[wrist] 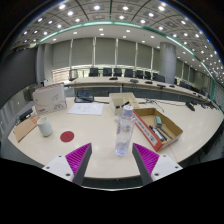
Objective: Pour water
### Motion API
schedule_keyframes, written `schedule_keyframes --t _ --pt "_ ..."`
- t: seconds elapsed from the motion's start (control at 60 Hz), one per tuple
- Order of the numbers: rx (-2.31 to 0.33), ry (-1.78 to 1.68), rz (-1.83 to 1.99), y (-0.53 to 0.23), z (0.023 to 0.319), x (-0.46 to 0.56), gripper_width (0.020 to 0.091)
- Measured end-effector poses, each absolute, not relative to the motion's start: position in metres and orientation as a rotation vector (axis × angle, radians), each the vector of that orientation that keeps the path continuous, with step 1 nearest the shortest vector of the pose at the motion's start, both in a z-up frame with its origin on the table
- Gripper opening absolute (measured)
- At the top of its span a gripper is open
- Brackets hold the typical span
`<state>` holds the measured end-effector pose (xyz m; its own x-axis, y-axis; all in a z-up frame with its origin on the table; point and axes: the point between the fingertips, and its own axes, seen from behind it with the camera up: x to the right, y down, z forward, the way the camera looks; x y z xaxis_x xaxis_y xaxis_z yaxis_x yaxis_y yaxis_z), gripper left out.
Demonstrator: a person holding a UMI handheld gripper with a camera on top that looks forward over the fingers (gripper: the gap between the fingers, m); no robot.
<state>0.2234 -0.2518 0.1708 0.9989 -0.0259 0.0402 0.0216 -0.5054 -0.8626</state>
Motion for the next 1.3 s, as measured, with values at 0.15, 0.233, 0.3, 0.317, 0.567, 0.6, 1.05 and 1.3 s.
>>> schedule_keyframes --t 0.15,0.233,0.3,0.317,0.567,0.6,1.05,1.3 --pt "-2.057 0.018 -0.054 -0.209 0.143 0.260 0.0835" --pt "-2.036 0.033 -0.040 -0.183 0.126 0.272 0.0835" --pt "-2.021 0.040 -0.031 -0.163 0.113 0.279 0.0835" --pt "-2.020 0.039 -0.029 -0.158 0.109 0.280 0.0832" --pt "-1.951 -0.003 -0.021 -0.106 0.089 0.283 0.0611" --pt "-1.941 -0.006 -0.021 -0.102 0.090 0.281 0.0547" --pt "-1.982 -0.064 -0.223 -0.096 0.111 0.281 0.0318" --pt "-1.853 -0.291 -0.574 -0.066 0.215 0.229 0.0319"
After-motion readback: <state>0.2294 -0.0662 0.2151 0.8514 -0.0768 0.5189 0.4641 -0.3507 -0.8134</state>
